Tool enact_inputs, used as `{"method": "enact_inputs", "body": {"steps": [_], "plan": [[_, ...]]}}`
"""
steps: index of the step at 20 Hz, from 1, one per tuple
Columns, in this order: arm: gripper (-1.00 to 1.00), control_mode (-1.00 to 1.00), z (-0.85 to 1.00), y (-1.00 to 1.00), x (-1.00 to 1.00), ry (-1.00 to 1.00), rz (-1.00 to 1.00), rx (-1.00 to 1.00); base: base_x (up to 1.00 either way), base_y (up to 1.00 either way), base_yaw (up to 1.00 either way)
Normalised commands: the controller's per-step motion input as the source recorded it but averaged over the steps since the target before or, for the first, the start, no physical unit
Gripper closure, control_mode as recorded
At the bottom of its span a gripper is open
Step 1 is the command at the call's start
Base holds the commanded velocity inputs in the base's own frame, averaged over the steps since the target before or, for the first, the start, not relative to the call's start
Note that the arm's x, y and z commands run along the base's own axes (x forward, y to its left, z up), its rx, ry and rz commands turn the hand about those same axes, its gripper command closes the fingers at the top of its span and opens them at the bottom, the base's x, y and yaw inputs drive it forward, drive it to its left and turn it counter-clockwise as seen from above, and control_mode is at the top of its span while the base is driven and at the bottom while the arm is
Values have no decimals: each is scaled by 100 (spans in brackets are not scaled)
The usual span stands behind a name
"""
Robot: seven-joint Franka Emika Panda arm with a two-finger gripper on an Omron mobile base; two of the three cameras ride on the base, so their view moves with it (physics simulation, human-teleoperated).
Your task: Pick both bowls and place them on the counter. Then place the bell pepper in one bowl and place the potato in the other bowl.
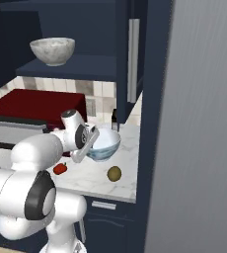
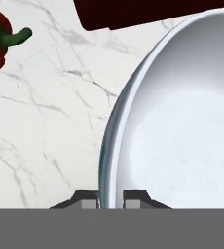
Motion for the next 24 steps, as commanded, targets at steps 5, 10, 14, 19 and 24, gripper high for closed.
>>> {"method": "enact_inputs", "body": {"steps": [5, 10, 14, 19, 24], "plan": [[100, -100, -31, -16, 14, 3, 4, 7, 0, 0, 0], [100, -100, -36, -5, 11, 2, 2, 4, 0, 0, 0], [-100, -100, -8, 0, 2, 9, 0, 1, 0, 0, 0], [-100, -100, 17, 0, -7, 2, 0, 0, 0, 0, 0], [-100, -100, 63, 5, -29, -1, -3, 0, 0, 0, 0]]}}
